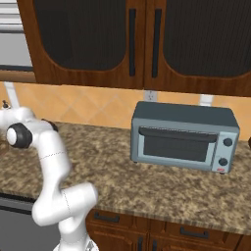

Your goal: Pick up the sponge from the counter and clean the cutting board by briefly scrubbing or pressing down on the cutting board. Once finished, release the sponge.

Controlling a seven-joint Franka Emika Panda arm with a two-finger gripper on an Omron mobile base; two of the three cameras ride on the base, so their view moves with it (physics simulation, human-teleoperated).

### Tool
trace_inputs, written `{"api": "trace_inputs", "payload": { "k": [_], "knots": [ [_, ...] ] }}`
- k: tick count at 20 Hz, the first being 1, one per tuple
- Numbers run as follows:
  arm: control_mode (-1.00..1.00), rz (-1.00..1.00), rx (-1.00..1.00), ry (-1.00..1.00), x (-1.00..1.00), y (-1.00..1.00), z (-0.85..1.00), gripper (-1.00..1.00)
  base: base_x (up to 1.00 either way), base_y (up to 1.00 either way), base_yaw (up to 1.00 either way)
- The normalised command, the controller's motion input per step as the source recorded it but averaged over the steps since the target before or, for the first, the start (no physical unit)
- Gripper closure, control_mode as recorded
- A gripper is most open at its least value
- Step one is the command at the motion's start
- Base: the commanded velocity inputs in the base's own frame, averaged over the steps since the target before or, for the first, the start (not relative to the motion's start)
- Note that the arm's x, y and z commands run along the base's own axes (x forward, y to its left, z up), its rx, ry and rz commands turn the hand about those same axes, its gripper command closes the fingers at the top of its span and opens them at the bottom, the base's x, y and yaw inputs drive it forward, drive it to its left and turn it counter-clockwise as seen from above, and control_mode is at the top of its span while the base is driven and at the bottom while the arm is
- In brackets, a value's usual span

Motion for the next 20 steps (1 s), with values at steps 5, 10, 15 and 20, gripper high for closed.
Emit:
{"api": "trace_inputs", "payload": {
  "k": [5, 10, 15, 20],
  "knots": [
    [-1.0, 0.22, -0.06, 0.32, -1.0, 0.28, -0.98, 1.0, 0.0, 0.0, 0.0],
    [-1.0, 0.22, 0.07, 0.1, -1.0, -0.32, -0.29, 1.0, 0.0, 0.0, 0.0],
    [-1.0, 0.18, 0.31, -0.12, -1.0, -0.74, 0.94, 1.0, 0.0, 0.0, 0.0],
    [-1.0, 0.22, 0.26, -0.05, -1.0, -0.87, 0.61, 1.0, 0.0, 0.0, 0.0]
  ]
}}
